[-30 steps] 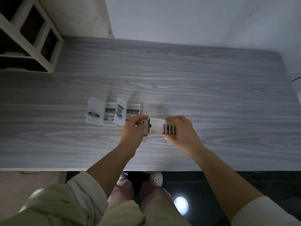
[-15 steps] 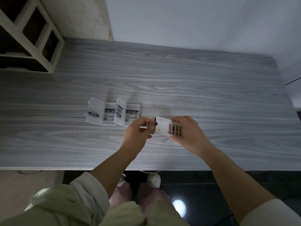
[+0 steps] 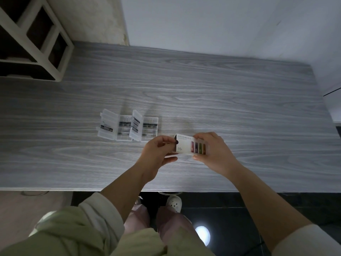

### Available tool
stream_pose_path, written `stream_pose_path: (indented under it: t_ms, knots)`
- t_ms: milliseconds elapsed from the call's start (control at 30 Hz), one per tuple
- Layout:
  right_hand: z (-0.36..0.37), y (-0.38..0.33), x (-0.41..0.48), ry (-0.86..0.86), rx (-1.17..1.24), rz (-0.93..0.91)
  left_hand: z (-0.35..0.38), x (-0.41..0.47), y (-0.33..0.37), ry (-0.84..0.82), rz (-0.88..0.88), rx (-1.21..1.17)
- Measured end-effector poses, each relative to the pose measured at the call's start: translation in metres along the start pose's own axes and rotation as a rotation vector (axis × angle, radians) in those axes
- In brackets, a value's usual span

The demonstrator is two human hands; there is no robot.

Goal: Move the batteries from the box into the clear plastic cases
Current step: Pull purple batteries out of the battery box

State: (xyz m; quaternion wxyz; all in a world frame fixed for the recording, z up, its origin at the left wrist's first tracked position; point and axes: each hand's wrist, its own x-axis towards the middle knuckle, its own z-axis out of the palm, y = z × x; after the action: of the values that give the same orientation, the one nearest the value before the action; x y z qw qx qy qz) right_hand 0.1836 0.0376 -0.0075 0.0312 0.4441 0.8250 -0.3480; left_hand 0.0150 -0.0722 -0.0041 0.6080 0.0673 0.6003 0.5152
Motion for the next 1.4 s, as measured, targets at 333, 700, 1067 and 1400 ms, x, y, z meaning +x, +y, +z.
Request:
stream_pose_path:
  t_ms: [333,700,1067,1400]
  knots:
    - [0.006,-0.001,0.002,-0.002,0.078,0.03,-0.004,-0.005,-0.005,-0.01,0.149,0.048]
    - [0.004,-0.006,-0.004,0.004,-0.004,0.035,-0.004,0.0,-0.01,-0.003,0.182,0.255]
    - [-0.013,-0.021,-0.004,0.075,-0.31,-0.003,0.001,0.013,-0.016,0.147,0.447,0.94]
    - [-0.012,-0.031,-0.006,0.099,-0.439,-0.064,0.012,0.019,-0.002,0.205,-0.121,-0.228]
